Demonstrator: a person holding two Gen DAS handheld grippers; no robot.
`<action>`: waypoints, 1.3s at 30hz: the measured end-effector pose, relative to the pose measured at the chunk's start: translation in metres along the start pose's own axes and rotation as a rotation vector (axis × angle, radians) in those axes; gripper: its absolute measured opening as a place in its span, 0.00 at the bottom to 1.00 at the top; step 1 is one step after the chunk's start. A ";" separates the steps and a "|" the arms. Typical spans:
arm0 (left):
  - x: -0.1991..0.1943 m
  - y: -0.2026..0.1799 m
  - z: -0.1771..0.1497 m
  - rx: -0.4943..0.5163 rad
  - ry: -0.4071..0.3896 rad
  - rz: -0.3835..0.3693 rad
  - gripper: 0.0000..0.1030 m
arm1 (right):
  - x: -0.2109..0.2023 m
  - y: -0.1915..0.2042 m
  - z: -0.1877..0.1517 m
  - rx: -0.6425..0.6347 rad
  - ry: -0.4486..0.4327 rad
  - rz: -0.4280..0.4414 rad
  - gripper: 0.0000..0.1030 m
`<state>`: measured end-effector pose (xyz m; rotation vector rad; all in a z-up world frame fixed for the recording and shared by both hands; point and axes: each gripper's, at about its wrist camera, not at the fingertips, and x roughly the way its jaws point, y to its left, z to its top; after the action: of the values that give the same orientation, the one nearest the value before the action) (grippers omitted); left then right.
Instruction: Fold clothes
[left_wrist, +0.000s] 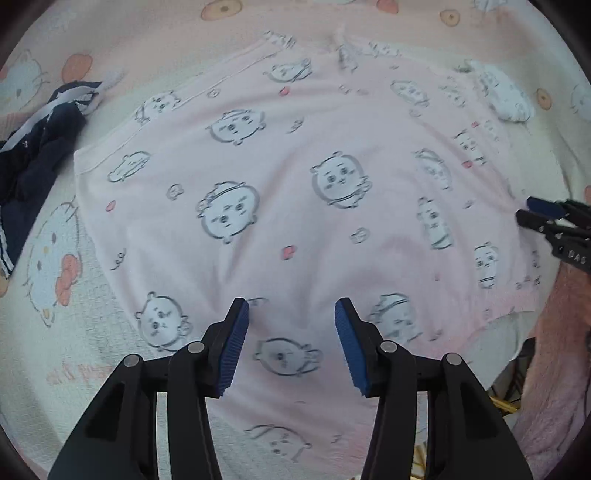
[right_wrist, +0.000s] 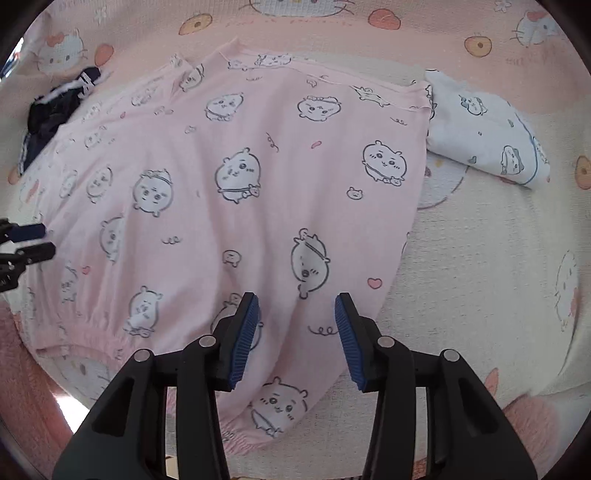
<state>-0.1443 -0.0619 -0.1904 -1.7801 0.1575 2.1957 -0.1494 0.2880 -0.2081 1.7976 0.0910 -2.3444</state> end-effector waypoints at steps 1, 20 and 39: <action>0.001 -0.009 -0.001 0.000 -0.011 -0.018 0.49 | 0.000 0.001 -0.002 0.006 0.002 0.009 0.43; 0.005 -0.050 -0.050 -0.052 0.046 0.006 0.50 | -0.017 0.002 -0.035 -0.017 -0.033 0.007 0.54; -0.003 -0.042 -0.084 -0.150 0.087 0.017 0.50 | -0.003 0.025 -0.055 -0.100 0.046 -0.072 0.52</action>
<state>-0.0522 -0.0459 -0.2021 -1.9625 0.0276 2.1938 -0.0919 0.2724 -0.2186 1.8301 0.2782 -2.3017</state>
